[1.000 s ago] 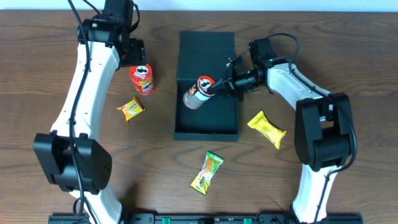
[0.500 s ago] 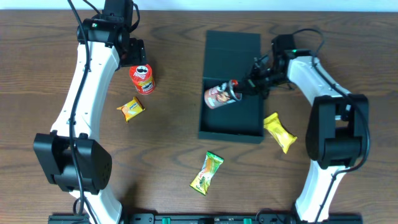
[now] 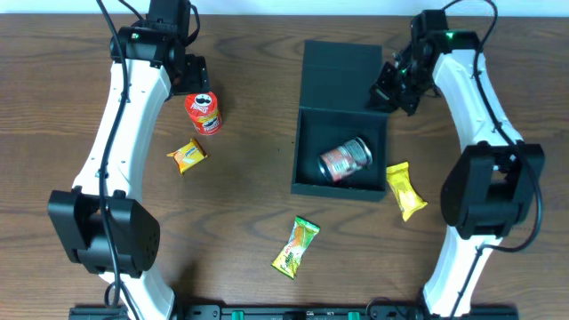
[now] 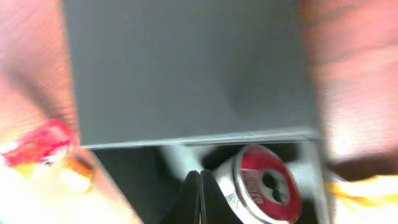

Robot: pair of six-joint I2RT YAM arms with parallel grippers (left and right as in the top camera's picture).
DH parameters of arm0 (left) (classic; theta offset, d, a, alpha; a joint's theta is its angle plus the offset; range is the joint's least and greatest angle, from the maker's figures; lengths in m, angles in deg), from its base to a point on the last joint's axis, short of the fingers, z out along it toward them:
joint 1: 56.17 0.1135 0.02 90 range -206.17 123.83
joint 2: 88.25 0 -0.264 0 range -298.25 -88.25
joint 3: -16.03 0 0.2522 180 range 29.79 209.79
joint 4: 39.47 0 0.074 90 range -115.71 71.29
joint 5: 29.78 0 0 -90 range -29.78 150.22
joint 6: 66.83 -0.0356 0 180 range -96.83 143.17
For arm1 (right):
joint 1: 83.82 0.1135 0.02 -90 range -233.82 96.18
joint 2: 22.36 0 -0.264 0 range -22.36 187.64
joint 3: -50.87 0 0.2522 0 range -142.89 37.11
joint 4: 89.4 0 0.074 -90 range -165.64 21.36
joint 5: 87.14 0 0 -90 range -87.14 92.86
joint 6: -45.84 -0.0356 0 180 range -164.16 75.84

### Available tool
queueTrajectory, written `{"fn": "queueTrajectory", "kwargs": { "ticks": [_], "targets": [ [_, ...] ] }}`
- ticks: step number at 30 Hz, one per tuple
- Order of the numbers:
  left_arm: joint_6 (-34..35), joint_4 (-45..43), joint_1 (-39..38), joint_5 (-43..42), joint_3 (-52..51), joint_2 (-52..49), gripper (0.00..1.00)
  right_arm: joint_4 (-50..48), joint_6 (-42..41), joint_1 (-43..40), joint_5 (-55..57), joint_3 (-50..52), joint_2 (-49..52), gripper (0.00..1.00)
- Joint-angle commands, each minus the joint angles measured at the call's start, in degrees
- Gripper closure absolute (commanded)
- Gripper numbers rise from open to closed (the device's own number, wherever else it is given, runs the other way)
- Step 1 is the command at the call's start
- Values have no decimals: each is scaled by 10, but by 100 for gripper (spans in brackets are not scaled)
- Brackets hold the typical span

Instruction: Pack container

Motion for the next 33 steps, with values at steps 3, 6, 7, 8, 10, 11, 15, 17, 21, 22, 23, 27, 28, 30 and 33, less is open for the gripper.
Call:
{"fn": "queueTrajectory", "kwargs": {
  "ticks": [3, 6, 7, 8, 10, 11, 15, 17, 21, 22, 23, 27, 28, 30, 33],
  "targets": [
    [62, 3, -1, -22, 15, -3, 4, 70, -12, 16, 230, -20, 3, 98],
    [134, 14, -2, -33, 14, -7, 5, 105, -23, 16, 273, -20, 3, 62],
    [160, 22, -2, -31, 14, -9, 4, 112, -23, 16, 273, -20, 3, 48],
    [186, 30, -2, -26, 11, -15, 5, 117, -23, 16, 273, -20, 3, 37],
    [212, 38, -2, -28, 8, -28, 5, 123, -23, 16, 271, -20, 3, 24],
    [209, 37, -2, -49, 8, -43, 5, 123, -23, 16, 270, -20, 3, 15],
    [126, 17, -4, -144, 8, -94, 4, 123, -23, 16, 271, -20, 3, 3],
    [119, 16, -6, -141, 8, -111, 5, 123, -22, 16, 271, -20, 3, 2],
    [110, 14, -6, -116, 8, -129, 5, 129, -22, 16, 271, -20, 3, 5],
    [110, 13, -6, -107, 8, -129, 5, 130, -22, 16, 270, -20, 4, 5],
    [110, 10, -6, -98, 8, -130, 5, 130, -22, 17, 267, -20, 4, 5],
    [105, -3, -6, -85, 8, -130, 9, 129, -22, 18, 251, -20, 4, 7],
    [103, -7, -6, -80, 8, -130, 8, 129, -22, 18, 248, -20, 4, 7],
    [93, -25, -6, -79, 8, -130, 6, 125, -21, 20, 244, -20, 4, 11],
    [90, -46, -6, -80, 8, -130, 8, 115, -3, 24, 214, -20, 4, 13]
  ]
}}
